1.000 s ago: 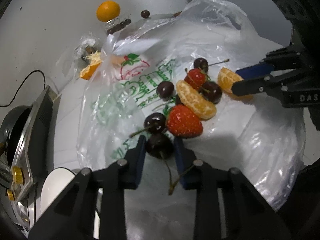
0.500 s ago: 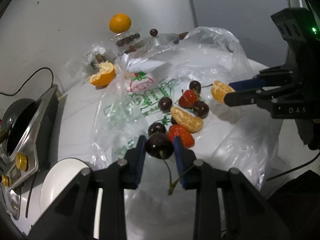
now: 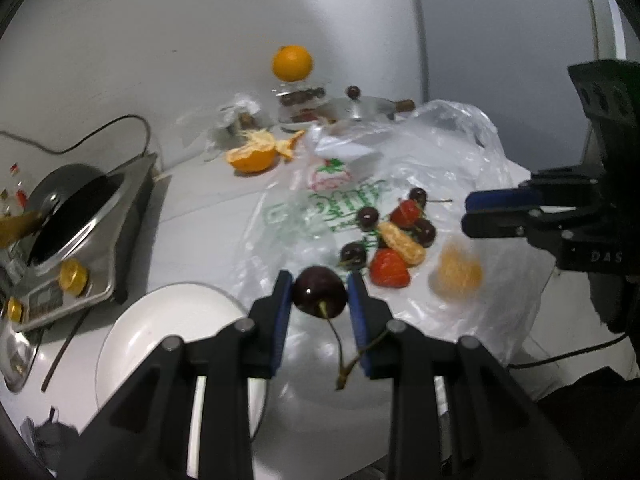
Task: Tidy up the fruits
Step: 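Carry the cherry and mandarin segment over the white plate with both tools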
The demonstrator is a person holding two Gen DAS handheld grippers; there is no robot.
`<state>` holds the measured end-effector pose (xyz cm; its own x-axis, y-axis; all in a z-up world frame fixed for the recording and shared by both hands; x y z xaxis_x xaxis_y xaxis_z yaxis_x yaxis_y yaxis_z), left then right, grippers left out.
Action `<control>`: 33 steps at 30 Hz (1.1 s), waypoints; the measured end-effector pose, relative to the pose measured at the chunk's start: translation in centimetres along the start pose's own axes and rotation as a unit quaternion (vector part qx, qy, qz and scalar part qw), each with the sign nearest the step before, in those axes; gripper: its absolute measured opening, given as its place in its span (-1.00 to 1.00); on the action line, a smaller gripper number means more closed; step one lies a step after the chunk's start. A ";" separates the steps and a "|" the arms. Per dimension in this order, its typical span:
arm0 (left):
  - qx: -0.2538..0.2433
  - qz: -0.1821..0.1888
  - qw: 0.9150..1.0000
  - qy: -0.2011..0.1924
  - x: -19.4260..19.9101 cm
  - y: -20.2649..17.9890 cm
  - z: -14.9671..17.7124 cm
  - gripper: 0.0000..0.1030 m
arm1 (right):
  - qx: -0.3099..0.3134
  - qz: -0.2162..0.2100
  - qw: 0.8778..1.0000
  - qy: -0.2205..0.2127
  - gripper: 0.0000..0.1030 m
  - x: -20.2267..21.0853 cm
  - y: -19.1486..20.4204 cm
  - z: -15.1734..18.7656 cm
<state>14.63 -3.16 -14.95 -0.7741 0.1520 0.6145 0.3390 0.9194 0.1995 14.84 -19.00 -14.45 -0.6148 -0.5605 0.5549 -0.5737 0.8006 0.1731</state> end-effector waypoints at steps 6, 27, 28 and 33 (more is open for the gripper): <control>0.029 -0.012 1.000 0.001 0.6 1.8 1.7 -0.44 | -0.006 0.038 0.998 0.046 -0.72 -2.6 -0.4 1.6; 0.064 -0.049 0.997 0.005 2.8 4.6 4.4 -0.44 | -0.049 0.057 0.992 0.100 0.22 -6.6 -2.3 3.9; 0.065 -0.051 0.997 0.005 2.9 4.7 4.5 -0.44 | -0.048 0.061 0.992 0.102 0.23 -6.8 -2.3 3.9; 0.071 -0.063 0.995 0.008 3.2 5.7 5.1 -0.44 | -0.048 0.066 0.992 0.091 0.24 -7.0 -2.3 3.8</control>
Point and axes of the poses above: each gripper's, at about its wrist camera, not at the fingertips, and x roughly against the way its jaws point, y to its left, z to its underside, the point moved 5 cm from there along -x, roughly the way its jaws point, and after that the axes turned 5 degrees about -x, right-handed, at the moved point
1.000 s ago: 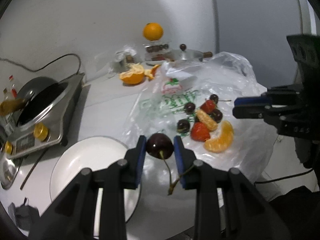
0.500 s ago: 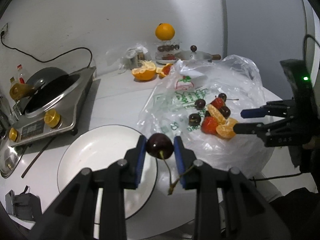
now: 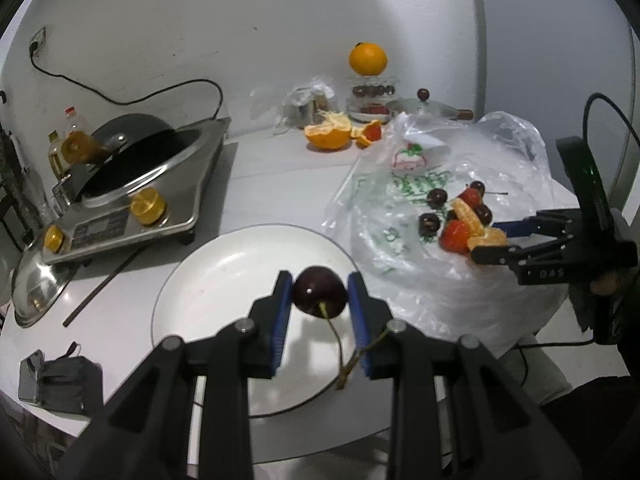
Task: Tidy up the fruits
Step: 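Carry the cherry and mandarin segment over the white plate with both tools, then release the cherry and mandarin segment onto the white plate with both tools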
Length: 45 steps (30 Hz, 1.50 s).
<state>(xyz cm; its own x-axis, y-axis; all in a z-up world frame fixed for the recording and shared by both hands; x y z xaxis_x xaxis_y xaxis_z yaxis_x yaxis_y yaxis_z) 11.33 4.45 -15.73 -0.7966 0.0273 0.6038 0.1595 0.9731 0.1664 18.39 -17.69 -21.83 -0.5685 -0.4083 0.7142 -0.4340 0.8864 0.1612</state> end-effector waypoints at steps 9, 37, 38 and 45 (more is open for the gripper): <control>0.006 -0.006 1.000 0.000 -0.2 1.2 0.5 -0.44 | 0.007 -0.007 1.000 -0.015 0.08 1.6 0.6 -0.1; 0.072 0.018 0.996 0.052 -2.1 4.6 5.3 -0.42 | 0.100 -0.120 0.987 -0.046 0.08 1.8 14.3 -5.0; 0.076 0.021 0.995 0.053 -2.2 4.6 5.4 -0.42 | 0.103 -0.124 0.986 -0.045 0.08 1.6 14.7 -5.0; 0.088 0.035 0.994 0.060 -2.6 4.6 5.9 -0.39 | 0.122 -0.141 0.982 -0.021 0.08 -1.1 17.8 -4.6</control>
Point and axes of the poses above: each gripper's, at about its wrist camera, not at the fingertips, and x roughly against the way its jaws point, y to its left, z to its underside, the point moved 5 cm from there along -x, roughly the way its jaws point, and after that the axes turned 5 degrees about -x, right-handed, at the moved point
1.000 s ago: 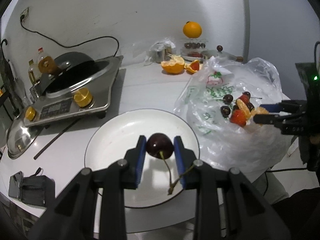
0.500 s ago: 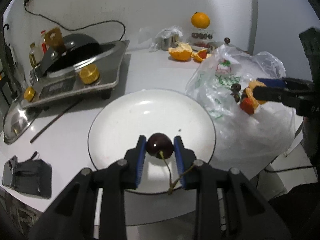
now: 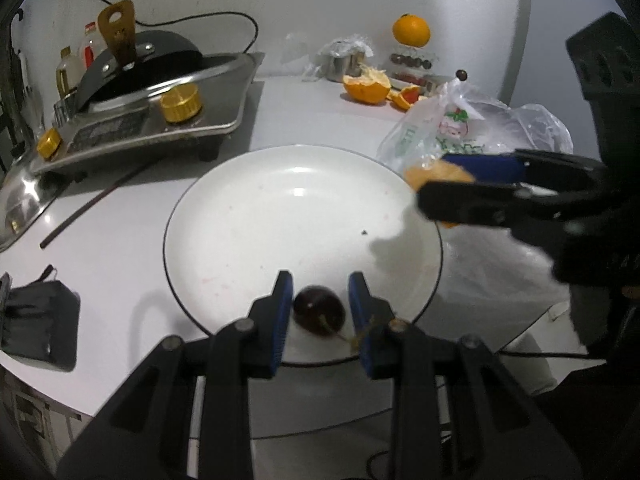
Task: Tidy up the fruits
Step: 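Release the cherry and mandarin segment onto the white plate with both tools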
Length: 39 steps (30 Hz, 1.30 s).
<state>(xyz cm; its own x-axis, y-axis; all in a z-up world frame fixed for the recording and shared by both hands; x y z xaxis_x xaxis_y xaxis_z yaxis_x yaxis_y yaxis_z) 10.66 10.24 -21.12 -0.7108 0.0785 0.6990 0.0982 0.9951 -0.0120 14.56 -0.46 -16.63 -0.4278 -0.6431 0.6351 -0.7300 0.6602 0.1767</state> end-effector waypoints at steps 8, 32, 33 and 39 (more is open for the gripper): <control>0.014 -0.012 1.000 -0.019 1.9 1.5 0.3 -0.32 | 0.002 0.001 1.000 0.025 0.08 -2.8 0.4 0.4; 0.064 -0.052 0.994 -0.069 5.6 1.7 -0.6 0.34 | 0.000 0.025 1.000 -0.008 0.35 1.2 -1.5 1.0; 0.063 -0.052 0.994 -0.069 5.6 1.5 -0.7 0.34 | -0.005 0.029 0.999 -0.016 0.35 2.0 -2.0 0.9; 0.051 -0.043 0.995 -0.069 5.2 -0.8 -1.6 0.34 | -0.013 0.052 0.998 -0.035 0.35 5.1 -4.6 1.5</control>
Point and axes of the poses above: each gripper's, at about its wrist camera, not at the fingertips, and x roughly against the way its jaws point, y to its left, z to its underside, the point moved 5 cm from there along -x, roughly the way its jaws point, and after that the axes turned 5 degrees about -x, right-handed, at the moved point
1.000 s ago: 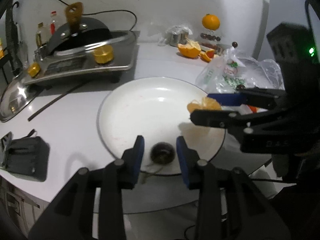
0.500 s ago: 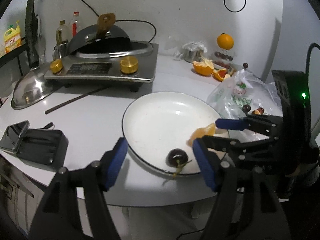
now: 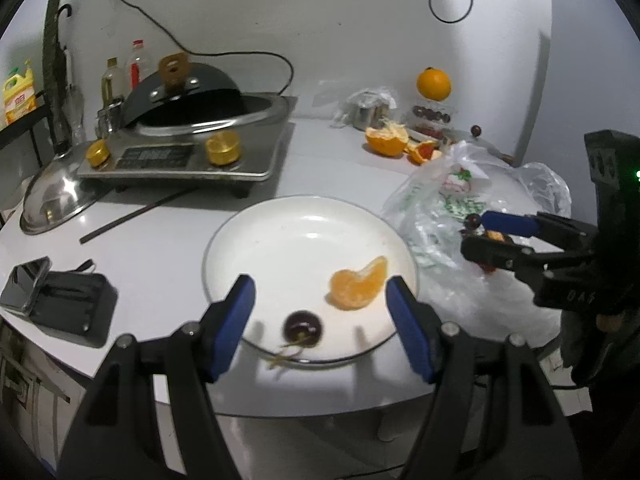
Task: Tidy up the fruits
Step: 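Release the cherry and mandarin segment onto the white plate with both tools, then grasp another mandarin segment with the right tool, move left tool to strawberry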
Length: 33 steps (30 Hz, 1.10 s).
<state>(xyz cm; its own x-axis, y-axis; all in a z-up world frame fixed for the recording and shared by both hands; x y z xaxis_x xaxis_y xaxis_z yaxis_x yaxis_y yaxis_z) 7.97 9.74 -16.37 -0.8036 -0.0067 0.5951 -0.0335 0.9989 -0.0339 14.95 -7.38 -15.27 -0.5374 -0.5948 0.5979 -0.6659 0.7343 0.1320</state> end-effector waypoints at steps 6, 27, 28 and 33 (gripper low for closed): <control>-0.015 0.014 1.000 0.001 -0.3 -2.5 -0.6 0.34 | 0.001 0.017 1.000 -0.013 0.35 2.3 -2.1 0.9; -0.057 0.042 0.997 0.019 -2.9 -9.8 -2.2 0.34 | 0.029 0.041 0.999 0.014 -0.30 2.6 -9.4 3.7; -0.057 0.043 0.997 0.020 -3.0 -10.0 -2.2 0.34 | 0.033 0.040 0.999 0.017 -0.30 2.4 -9.6 3.8; -0.062 0.051 0.997 0.022 -3.7 -11.3 -2.6 0.34 | 0.056 0.031 0.997 0.034 -0.31 1.5 -9.7 3.9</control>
<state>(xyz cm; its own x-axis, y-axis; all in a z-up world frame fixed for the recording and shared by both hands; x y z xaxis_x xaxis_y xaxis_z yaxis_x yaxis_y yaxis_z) 12.81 -1.37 -16.10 -0.7723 0.0946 0.6282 0.1226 0.9925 0.0013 18.61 -16.66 -18.77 -0.5463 -0.5229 0.6543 -0.6877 0.7259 0.0059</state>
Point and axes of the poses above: each gripper's, at about its wrist camera, not at the fingertips, and x roughly against the way its jaws point, y to its left, z to its underside, the point moved 5 cm from there along -x, roughly the way its jaws point, and after that the axes turned 5 degrees about -x, right-handed, at the moved point
